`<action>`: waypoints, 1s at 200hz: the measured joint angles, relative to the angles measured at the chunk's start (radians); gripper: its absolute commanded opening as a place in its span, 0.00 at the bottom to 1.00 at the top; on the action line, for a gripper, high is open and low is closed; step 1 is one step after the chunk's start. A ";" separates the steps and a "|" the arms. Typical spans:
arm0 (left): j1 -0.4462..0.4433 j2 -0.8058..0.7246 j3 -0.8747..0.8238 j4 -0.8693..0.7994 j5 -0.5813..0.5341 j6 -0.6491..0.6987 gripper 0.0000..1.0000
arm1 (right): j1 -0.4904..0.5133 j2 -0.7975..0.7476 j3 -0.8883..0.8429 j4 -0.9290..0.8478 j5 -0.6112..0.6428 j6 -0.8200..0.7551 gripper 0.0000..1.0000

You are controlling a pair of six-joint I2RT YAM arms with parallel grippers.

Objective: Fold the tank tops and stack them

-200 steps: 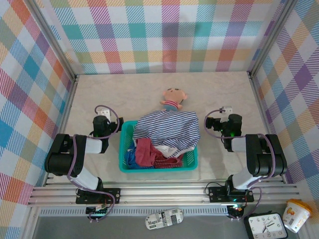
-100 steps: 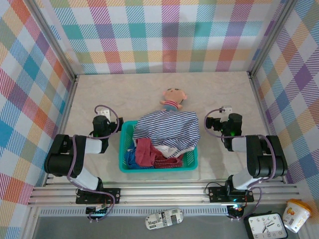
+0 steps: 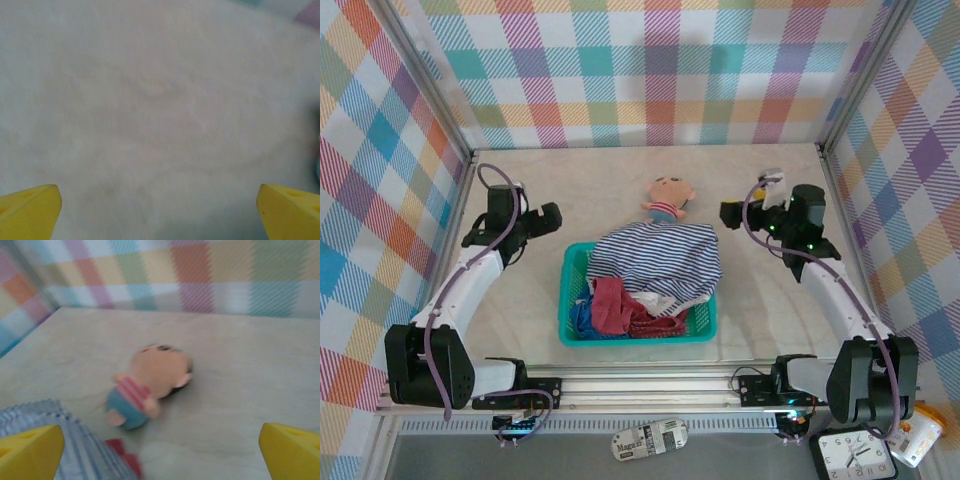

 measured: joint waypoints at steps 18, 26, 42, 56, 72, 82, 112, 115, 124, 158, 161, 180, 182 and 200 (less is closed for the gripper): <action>-0.019 0.006 0.016 -0.153 0.089 -0.022 0.93 | 0.082 0.000 0.051 -0.118 -0.040 -0.002 1.00; -0.034 0.006 0.016 -0.214 0.122 -0.027 0.92 | 0.121 0.000 0.064 -0.160 -0.049 -0.002 1.00; -0.075 0.002 0.015 -0.308 0.163 -0.039 0.89 | 0.209 0.003 0.082 -0.233 -0.052 -0.002 1.00; -0.115 -0.018 0.007 -0.360 0.185 -0.053 0.85 | 0.280 0.014 0.092 -0.276 -0.034 -0.004 0.99; -0.147 -0.064 -0.018 -0.397 0.199 -0.061 0.77 | 0.350 0.039 0.093 -0.307 0.007 -0.011 0.97; -0.159 -0.100 -0.041 -0.409 0.202 -0.078 0.70 | 0.379 0.061 0.093 -0.322 0.039 -0.015 0.96; -0.174 -0.162 -0.114 -0.406 0.186 -0.103 0.58 | 0.447 0.140 0.121 -0.382 0.183 -0.031 0.92; -0.175 -0.161 -0.119 -0.404 0.180 -0.107 0.56 | 0.454 0.146 0.126 -0.387 0.192 -0.032 0.92; -0.178 -0.160 -0.136 -0.393 0.169 -0.118 0.51 | 0.478 0.165 0.144 -0.397 0.219 -0.031 0.91; -0.194 -0.159 -0.178 -0.338 0.145 -0.144 0.33 | 0.564 0.203 0.176 -0.404 0.262 0.010 0.90; -0.196 -0.159 -0.178 -0.333 0.144 -0.146 0.32 | 0.571 0.207 0.177 -0.405 0.266 0.013 0.90; -0.209 -0.152 -0.179 -0.304 0.136 -0.153 0.29 | 0.628 0.262 0.192 -0.411 0.303 0.043 0.89; -0.209 -0.151 -0.179 -0.302 0.135 -0.154 0.28 | 0.634 0.269 0.192 -0.411 0.309 0.048 0.89; -0.211 -0.145 -0.179 -0.293 0.135 -0.146 0.20 | 0.672 0.320 0.195 -0.415 0.356 0.087 0.88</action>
